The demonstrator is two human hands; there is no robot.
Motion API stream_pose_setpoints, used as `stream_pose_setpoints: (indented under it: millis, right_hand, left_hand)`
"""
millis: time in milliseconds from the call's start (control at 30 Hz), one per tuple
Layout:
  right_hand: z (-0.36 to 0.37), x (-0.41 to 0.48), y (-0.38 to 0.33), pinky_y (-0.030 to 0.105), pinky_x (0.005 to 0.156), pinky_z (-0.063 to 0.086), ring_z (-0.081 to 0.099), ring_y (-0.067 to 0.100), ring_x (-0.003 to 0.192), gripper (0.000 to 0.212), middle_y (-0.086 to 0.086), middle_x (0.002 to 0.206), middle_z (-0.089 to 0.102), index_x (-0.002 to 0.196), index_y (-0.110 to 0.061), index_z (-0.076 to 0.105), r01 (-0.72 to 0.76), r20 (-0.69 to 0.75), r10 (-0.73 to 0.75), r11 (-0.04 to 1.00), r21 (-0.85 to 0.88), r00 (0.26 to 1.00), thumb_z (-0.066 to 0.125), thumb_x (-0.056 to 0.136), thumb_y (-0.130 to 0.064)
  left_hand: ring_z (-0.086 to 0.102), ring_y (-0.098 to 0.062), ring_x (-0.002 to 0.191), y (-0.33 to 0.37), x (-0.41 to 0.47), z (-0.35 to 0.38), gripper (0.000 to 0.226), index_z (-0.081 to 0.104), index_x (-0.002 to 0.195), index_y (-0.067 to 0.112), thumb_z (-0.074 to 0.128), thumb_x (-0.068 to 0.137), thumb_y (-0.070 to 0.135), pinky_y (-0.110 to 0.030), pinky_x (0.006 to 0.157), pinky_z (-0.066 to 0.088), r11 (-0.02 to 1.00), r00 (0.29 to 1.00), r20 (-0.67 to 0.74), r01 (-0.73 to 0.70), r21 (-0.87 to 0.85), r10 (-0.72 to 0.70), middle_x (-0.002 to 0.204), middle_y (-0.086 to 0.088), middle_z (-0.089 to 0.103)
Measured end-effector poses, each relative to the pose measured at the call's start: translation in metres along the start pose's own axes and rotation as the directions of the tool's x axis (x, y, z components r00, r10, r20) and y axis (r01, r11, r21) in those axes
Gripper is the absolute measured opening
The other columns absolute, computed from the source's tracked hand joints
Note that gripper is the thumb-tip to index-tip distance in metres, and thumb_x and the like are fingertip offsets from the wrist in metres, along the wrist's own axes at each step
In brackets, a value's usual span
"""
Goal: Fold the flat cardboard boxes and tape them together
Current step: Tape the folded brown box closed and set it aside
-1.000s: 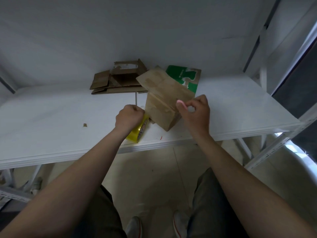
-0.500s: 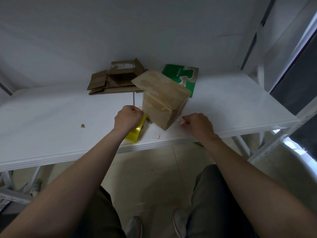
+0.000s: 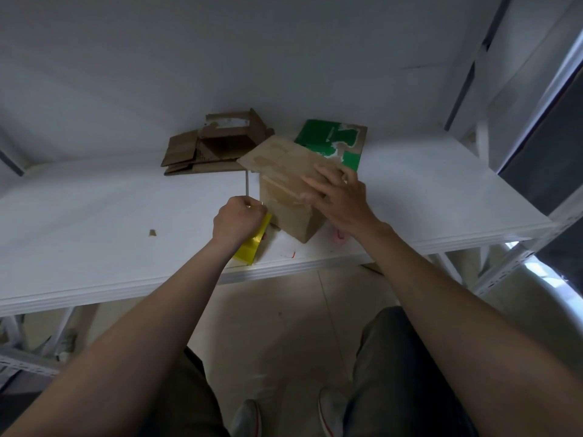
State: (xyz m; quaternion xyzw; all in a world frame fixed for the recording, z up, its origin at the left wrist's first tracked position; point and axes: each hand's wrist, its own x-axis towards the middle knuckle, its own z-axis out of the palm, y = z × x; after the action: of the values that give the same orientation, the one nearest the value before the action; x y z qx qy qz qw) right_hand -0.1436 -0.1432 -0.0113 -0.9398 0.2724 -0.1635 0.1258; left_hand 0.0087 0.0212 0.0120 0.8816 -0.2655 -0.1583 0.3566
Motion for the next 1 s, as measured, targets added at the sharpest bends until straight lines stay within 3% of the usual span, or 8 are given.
stream_pose_setpoints:
  millis: [100,300,433,533,633,767,867,1000]
  right_hand:
    - [0.004,0.009,-0.010,0.052,0.113,0.028,0.022,0.029,0.141,0.083,-0.005,0.159,0.036,0.146,-0.041,0.050,0.030,-0.045,-0.030,0.999,-0.013,0.999,0.029,0.080,-0.087]
    - [0.023,0.008,-0.019,0.051,0.099,0.045,0.037,0.037,0.136,0.066,0.004,0.145,0.053,0.136,-0.033,0.062,0.008,-0.239,-0.039,0.991,-0.131,0.970,0.065,0.080,-0.068]
    - [0.029,0.014,-0.026,0.046,0.091,0.048,0.046,0.036,0.127,0.060,-0.001,0.133,0.064,0.121,-0.032,0.073,-0.047,-0.337,0.013,0.994,-0.095,0.941,0.055,0.082,-0.075]
    - [0.030,0.013,-0.030,0.047,0.091,0.049,0.047,0.035,0.127,0.054,-0.003,0.129,0.067,0.116,-0.030,0.075,-0.030,-0.370,0.005,0.998,-0.061,0.929,0.044,0.092,-0.067]
    - [0.027,0.015,-0.028,0.046,0.103,0.042,0.042,0.027,0.134,0.054,0.004,0.139,0.057,0.127,-0.022,0.069,-0.069,-0.282,0.130,0.974,0.216,0.951,0.043,0.098,-0.058]
    - [-0.001,0.011,-0.009,0.028,0.102,0.045,0.051,0.009,0.124,0.033,-0.006,0.138,0.056,0.128,-0.033,0.066,-0.103,-0.238,0.476,0.585,0.805,0.847,0.045,0.102,-0.030]
    - [-0.002,0.015,0.017,0.042,0.108,0.046,0.053,0.018,0.125,0.041,-0.004,0.135,0.058,0.129,-0.040,0.060,-0.363,-0.009,0.602,0.494,0.790,0.798,0.053,0.090,-0.030]
    - [0.003,0.010,0.006,0.041,0.105,0.046,0.054,0.019,0.123,0.053,-0.004,0.137,0.059,0.142,-0.034,0.052,-0.459,0.246,0.421,0.540,0.706,0.873,0.063,0.090,-0.028]
  left_hand:
    - [0.053,-0.011,0.074,-0.003,0.000,-0.001,0.017,0.066,0.106,0.029,0.052,0.098,0.035,-0.031,0.078,0.040,1.000,1.000,-0.002,0.002,-0.009,-0.002,0.069,0.013,0.054]
    - [0.057,-0.026,0.099,-0.009,0.006,0.000,0.021,0.067,0.107,0.030,0.053,0.096,0.042,-0.036,0.089,0.048,1.000,1.000,-0.015,0.017,0.000,-0.017,0.103,0.001,0.059]
    - [0.056,-0.025,0.094,-0.011,0.004,0.001,0.016,0.063,0.103,0.032,0.052,0.097,0.042,-0.035,0.087,0.049,0.999,0.999,-0.031,0.026,-0.030,-0.027,0.102,0.002,0.058]
    - [0.062,-0.016,0.071,-0.009,0.001,0.001,0.020,0.063,0.108,0.026,0.049,0.100,0.038,-0.025,0.069,0.048,0.994,0.999,-0.013,0.043,-0.099,-0.045,0.082,0.008,0.065]
    - [0.070,-0.024,0.056,-0.011,-0.003,0.003,0.020,0.059,0.107,0.021,0.049,0.097,0.035,-0.038,0.074,0.061,0.942,0.991,0.108,0.113,-0.316,-0.082,0.074,0.002,0.076]
    - [0.069,-0.029,0.058,-0.010,-0.004,0.001,0.018,0.052,0.112,0.019,0.052,0.096,0.028,-0.051,0.079,0.061,0.888,0.977,0.176,0.187,-0.420,-0.123,0.080,-0.005,0.078]
    - [0.070,-0.030,0.063,-0.009,-0.008,0.000,0.026,0.047,0.114,0.018,0.061,0.093,0.022,-0.051,0.082,0.061,0.852,0.972,0.195,0.213,-0.479,-0.133,0.086,-0.010,0.077]
    - [0.068,-0.036,0.094,-0.002,-0.017,0.011,0.058,0.041,0.110,0.025,0.082,0.070,0.030,-0.051,0.082,0.058,0.849,0.969,0.214,0.213,-0.483,-0.121,0.109,-0.015,0.069]
